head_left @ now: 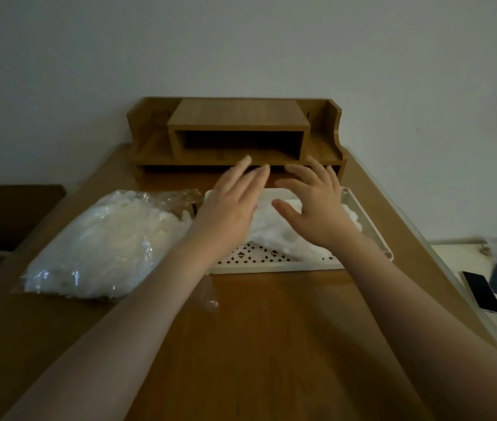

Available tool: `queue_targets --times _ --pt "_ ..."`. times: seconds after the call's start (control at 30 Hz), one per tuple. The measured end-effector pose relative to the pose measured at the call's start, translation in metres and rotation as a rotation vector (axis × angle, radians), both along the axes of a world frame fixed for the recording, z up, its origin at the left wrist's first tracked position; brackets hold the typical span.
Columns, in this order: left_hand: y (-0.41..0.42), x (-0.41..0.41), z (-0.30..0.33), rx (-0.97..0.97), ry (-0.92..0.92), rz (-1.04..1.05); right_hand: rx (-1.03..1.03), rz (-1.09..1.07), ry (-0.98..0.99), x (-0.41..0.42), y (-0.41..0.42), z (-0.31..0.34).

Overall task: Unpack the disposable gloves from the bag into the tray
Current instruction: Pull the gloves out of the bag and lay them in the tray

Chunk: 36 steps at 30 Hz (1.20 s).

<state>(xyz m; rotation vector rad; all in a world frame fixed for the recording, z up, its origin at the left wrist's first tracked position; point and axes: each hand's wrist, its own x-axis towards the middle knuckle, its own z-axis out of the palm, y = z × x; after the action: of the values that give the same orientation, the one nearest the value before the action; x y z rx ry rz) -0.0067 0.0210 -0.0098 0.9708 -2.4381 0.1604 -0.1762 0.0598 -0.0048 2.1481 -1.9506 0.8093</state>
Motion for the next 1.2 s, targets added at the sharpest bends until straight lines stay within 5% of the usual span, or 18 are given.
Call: queue_targets --times 0.07,0.17,0.27,0.4,0.53,0.8,0.87,1.07,1.2 --pt "-0.001 0.027 -0.005 -0.15 0.001 0.116 -0.134 0.129 -0.078 0.022 0.001 0.008" --pt "-0.001 0.062 -0.012 0.016 0.007 0.279 -0.151 0.369 -0.058 0.06 0.006 0.014" --pt "-0.004 0.076 -0.023 0.181 0.199 0.261 -0.053 0.542 0.124 0.096 0.002 -0.001" --pt "-0.016 0.092 -0.039 0.399 0.471 0.303 0.187 0.544 0.209 0.127 -0.012 -0.014" --pt "-0.02 0.104 -0.038 0.398 0.556 0.309 0.351 0.351 0.364 0.137 -0.027 -0.019" --pt "-0.024 0.11 -0.047 0.41 0.628 0.276 0.403 0.02 -0.041 0.151 -0.047 -0.033" --pt "-0.024 0.11 -0.047 0.424 0.65 0.289 0.415 0.014 -0.185 0.15 -0.048 -0.035" --pt "-0.025 0.11 -0.047 0.446 0.635 0.233 0.376 0.041 -0.181 0.147 -0.051 -0.043" --pt "-0.023 0.11 -0.051 0.478 0.55 0.207 0.298 0.121 -0.51 0.138 -0.042 -0.042"
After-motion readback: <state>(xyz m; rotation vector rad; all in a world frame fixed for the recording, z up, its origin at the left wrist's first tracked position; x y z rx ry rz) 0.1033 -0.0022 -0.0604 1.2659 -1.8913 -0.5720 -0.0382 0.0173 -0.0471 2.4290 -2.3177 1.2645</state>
